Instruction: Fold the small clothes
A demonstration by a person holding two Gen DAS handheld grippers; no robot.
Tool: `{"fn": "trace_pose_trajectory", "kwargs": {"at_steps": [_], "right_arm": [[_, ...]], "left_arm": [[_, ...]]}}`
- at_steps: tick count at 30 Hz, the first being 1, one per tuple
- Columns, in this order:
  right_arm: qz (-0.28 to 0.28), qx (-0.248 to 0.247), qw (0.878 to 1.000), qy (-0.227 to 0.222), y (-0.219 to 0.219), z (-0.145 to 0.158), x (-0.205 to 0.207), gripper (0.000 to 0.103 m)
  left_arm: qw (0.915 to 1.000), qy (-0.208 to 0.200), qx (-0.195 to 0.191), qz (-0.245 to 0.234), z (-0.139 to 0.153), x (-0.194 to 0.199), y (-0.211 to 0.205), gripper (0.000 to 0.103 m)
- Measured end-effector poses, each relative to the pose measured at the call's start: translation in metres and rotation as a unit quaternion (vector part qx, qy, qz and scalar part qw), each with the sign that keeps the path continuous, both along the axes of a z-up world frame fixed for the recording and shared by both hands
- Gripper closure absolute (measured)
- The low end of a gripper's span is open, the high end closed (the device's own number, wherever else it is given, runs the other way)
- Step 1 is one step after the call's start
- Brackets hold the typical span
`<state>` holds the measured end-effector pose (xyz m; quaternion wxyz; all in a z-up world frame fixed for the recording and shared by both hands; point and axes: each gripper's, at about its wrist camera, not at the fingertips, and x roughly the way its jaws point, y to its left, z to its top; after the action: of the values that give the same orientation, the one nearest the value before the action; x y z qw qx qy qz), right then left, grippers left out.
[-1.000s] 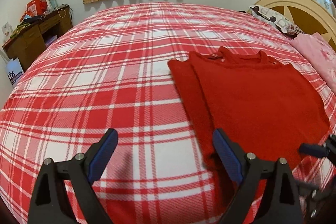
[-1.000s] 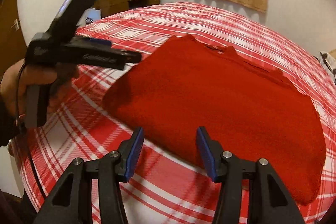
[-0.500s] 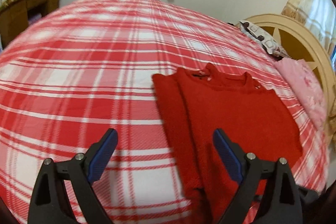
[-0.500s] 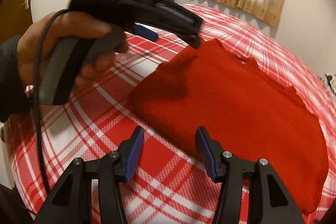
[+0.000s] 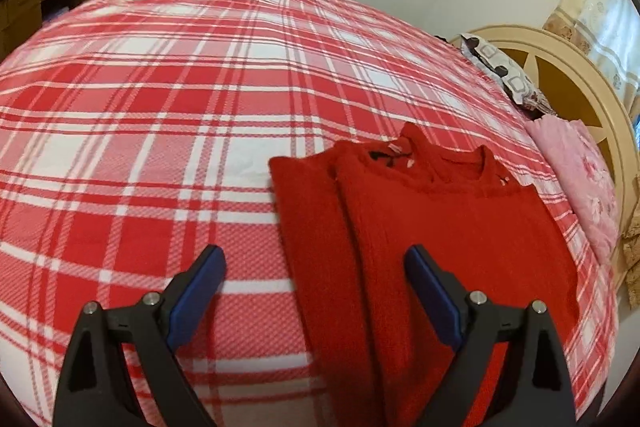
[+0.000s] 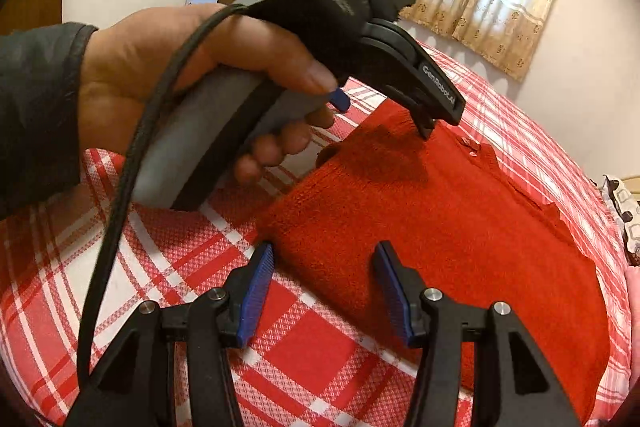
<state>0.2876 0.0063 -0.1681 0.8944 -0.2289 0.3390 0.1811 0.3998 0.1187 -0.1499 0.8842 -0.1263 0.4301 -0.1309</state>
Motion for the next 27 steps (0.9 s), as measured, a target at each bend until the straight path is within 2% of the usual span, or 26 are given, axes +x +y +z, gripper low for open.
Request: {"fn": "trace_pose_trajectory", "kwargs": {"at_steps": [4, 7, 8, 9, 11, 16, 17, 18, 22, 25, 27], "right_arm": [[-0.008, 0.003, 1.0, -0.001, -0.001, 0.0, 0.005, 0.05], [-0.016, 0.004, 1.0, -0.005, -0.001, 0.0, 0.004, 0.05], [-0.017, 0.004, 1.0, -0.007, 0.0, 0.0, 0.004, 0.054], [-0.016, 0.002, 1.0, -0.009, 0.001, 0.0, 0.003, 0.062], [-0.01, -0.005, 1.0, -0.013, 0.006, 0.0, -0.002, 0.065], [-0.004, -0.011, 1.0, -0.014, 0.012, 0.0, -0.006, 0.078], [-0.003, -0.009, 1.0, -0.012, 0.012, 0.0, -0.006, 0.089], [-0.001, -0.008, 1.0, -0.012, 0.012, 0.001, -0.006, 0.094], [0.002, -0.002, 1.0, -0.017, 0.008, 0.006, -0.013, 0.096], [0.001, 0.007, 1.0, -0.019, 0.001, 0.012, -0.02, 0.096], [-0.003, 0.019, 1.0, -0.02, -0.006, 0.018, -0.022, 0.096]], "left_arm": [[1.0, 0.0, -0.005, -0.002, -0.003, 0.007, 0.0, 0.01], [0.9997, -0.005, -0.018, -0.014, -0.002, 0.011, -0.001, 0.022], [0.9997, -0.004, -0.019, -0.016, -0.002, 0.012, -0.002, 0.024], [0.9997, -0.006, -0.019, -0.017, -0.002, 0.013, -0.003, 0.03], [0.999, -0.004, -0.03, -0.034, -0.002, 0.015, -0.006, 0.045], [0.9984, 0.002, -0.044, -0.034, -0.003, 0.019, -0.005, 0.048], [0.998, 0.004, -0.053, -0.034, -0.004, 0.019, -0.003, 0.051], [0.9975, 0.005, -0.061, -0.036, -0.005, 0.019, -0.002, 0.058], [0.994, 0.011, -0.1, -0.042, -0.006, 0.02, 0.005, 0.084], [0.9904, 0.024, -0.132, -0.034, -0.004, 0.02, 0.012, 0.088], [0.9896, 0.027, -0.138, -0.032, -0.001, 0.018, 0.012, 0.088]]}}
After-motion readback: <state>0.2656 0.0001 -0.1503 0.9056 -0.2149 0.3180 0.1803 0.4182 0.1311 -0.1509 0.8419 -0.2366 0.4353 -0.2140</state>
